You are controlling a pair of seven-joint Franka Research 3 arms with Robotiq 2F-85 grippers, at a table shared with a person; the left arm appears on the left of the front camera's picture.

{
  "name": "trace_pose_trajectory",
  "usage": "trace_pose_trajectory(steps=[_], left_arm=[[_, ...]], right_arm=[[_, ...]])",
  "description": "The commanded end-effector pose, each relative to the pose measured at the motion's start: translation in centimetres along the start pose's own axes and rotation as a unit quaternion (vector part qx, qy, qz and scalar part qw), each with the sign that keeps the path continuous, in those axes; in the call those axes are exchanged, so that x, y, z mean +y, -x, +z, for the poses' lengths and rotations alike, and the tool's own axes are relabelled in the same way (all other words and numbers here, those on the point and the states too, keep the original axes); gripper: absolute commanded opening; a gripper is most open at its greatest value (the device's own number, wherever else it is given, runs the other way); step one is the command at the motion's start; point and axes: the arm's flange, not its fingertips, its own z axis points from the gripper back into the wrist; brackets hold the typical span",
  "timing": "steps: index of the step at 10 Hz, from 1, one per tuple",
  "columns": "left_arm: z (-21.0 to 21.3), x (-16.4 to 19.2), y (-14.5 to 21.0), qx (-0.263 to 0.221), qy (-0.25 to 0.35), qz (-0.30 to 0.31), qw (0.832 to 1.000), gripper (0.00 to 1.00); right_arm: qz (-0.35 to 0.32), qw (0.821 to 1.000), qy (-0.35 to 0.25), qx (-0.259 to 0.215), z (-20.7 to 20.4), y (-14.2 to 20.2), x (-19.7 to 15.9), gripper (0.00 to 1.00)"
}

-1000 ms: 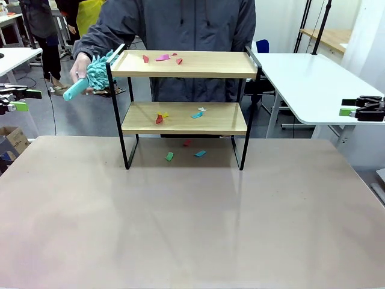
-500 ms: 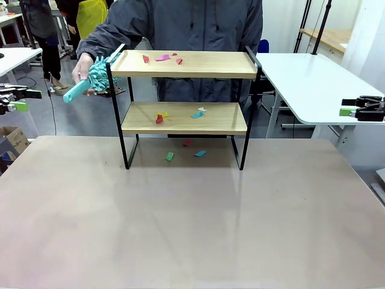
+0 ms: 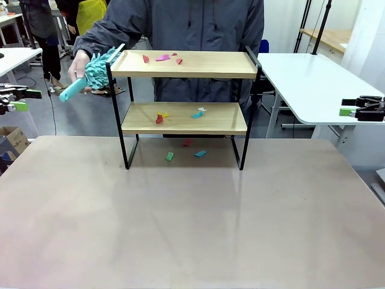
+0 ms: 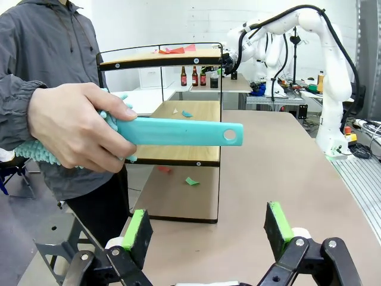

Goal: Clean the shelf.
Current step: Pick up the Duster handed by the human.

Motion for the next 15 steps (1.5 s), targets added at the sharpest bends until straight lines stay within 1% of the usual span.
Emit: trace_pose_trajectory(steps=[1, 2, 3, 4, 5, 6, 7, 8, 9, 10, 11, 12, 13, 14, 15], left_arm=[[-0.7, -1.6, -2.7, 0.026, -0.005, -0.001, 1.000, 1.00], [-1.4, -3.0, -5.4, 0.051, -0.029, -0.004, 0.998, 1.00], [-2.3, -4.2, -8.0, 0.084, -0.061, 0.006, 0.995, 1.00], [-3.6, -5.7, -10.9, 0.108, -0.099, 0.030, 0.989, 1.00], [-5.0, -7.3, -13.3, 0.131, -0.139, 0.034, 0.981, 1.00], [-6.3, -9.0, -15.4, 0.160, -0.164, 0.013, 0.973, 1.00], [-8.0, -10.7, -17.6, 0.224, -0.245, 0.079, 0.940, 1.00], [-9.6, -11.8, -19.1, 0.223, -0.273, 0.054, 0.934, 1.00], [-12.0, -13.2, -20.0, 0.263, -0.329, 0.051, 0.905, 1.00], [-14.2, -13.7, -19.9, 0.298, -0.382, 0.071, 0.872, 1.00], [-15.8, -13.9, -19.7, 0.316, -0.374, 0.087, 0.868, 1.00], [-17.0, -13.6, -19.6, 0.317, -0.379, 0.105, 0.863, 1.00], [-17.5, -12.9, -19.2, 0.321, -0.395, 0.127, 0.852, 1.00], [-16.4, -12.0, -19.3, 0.301, -0.382, 0.127, 0.864, 1.00], [-17.9, -13.8, -18.8, 0.319, -0.391, 0.083, 0.859, 1.00]], right_arm=[[0.002, 1.000, -0.001, 0.000, -0.1, -0.2, 0.0, 1.00], [0.002, 1.000, -0.001, 0.000, -0.1, -0.2, 0.0, 1.00], [0.002, 1.000, -0.001, 0.000, -0.1, -0.2, 0.0, 1.00], [0.002, 1.000, -0.001, 0.000, -0.1, -0.2, 0.0, 1.00], [0.002, 1.000, -0.001, 0.000, -0.1, -0.2, 0.0, 1.00], [0.002, 1.000, -0.001, 0.000, -0.1, -0.2, 0.0, 1.00], [0.002, 1.000, -0.001, 0.000, -0.1, -0.2, 0.0, 1.00], [0.002, 1.000, -0.001, 0.000, -0.1, -0.2, 0.0, 1.00], [0.002, 1.000, -0.001, 0.000, -0.1, -0.2, 0.0, 1.00], [0.002, 1.000, -0.001, 0.000, -0.1, -0.2, 0.0, 1.00], [0.002, 1.000, -0.001, 0.000, -0.1, -0.2, 0.0, 1.00], [0.002, 1.000, -0.001, 0.000, -0.1, -0.2, 0.0, 1.00], [0.002, 1.000, -0.001, 0.000, -0.1, -0.2, 0.0, 1.00], [0.002, 1.000, -0.001, 0.000, -0.1, -0.2, 0.0, 1.00], [0.002, 1.000, -0.001, 0.000, -0.1, -0.2, 0.0, 1.00]])
